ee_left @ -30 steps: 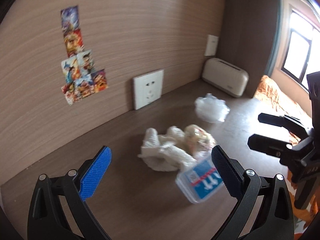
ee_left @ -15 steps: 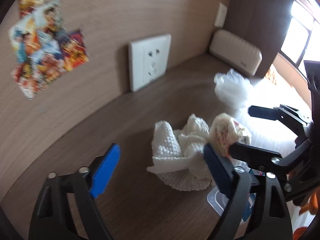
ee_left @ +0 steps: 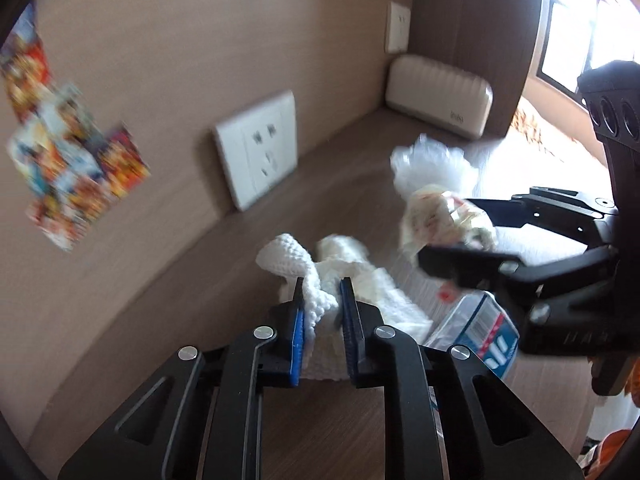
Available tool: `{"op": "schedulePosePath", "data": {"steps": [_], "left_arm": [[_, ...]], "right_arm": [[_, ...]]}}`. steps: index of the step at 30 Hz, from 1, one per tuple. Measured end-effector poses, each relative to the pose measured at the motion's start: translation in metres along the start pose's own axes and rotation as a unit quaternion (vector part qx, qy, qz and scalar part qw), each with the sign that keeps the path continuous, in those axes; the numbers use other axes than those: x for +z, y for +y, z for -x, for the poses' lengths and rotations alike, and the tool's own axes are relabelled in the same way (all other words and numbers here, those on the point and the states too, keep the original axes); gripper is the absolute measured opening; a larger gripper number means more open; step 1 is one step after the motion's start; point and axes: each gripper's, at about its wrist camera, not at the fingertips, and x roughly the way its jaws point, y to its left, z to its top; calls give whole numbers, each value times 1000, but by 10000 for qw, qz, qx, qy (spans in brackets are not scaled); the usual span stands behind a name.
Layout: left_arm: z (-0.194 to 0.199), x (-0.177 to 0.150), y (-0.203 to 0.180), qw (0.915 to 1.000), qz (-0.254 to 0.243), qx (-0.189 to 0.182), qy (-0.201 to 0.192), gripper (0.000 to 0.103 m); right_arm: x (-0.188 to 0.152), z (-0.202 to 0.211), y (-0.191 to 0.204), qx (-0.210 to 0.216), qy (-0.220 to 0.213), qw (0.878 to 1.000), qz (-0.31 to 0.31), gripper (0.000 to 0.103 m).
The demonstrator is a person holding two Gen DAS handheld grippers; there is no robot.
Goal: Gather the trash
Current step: 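Grasp the white tissue with the left tool while the right tool grasps the crumpled wrapper, then lift the tissue and wrapper and carry them toward the white bin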
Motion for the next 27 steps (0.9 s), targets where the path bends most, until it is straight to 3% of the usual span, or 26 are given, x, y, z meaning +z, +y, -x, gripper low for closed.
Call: {"op": "schedulePosePath", "data": {"steps": [7, 13, 20, 27], "left_arm": [[60, 19, -8, 9980, 156, -224, -566, 16], [97, 33, -41, 9952, -165, -158, -954, 16], [69, 14, -34, 9978, 79, 12, -653, 16], [24, -7, -16, 9987, 145, 354, -326, 16]], "right_arm": [[12, 56, -2, -70, -560, 9984, -11, 60], [1, 110, -8, -179, -949, 9953, -4, 60], [-22, 132, -23, -328, -933, 9950, -129, 60], [-36, 115, -23, -375, -601, 9974, -140, 60]]}}
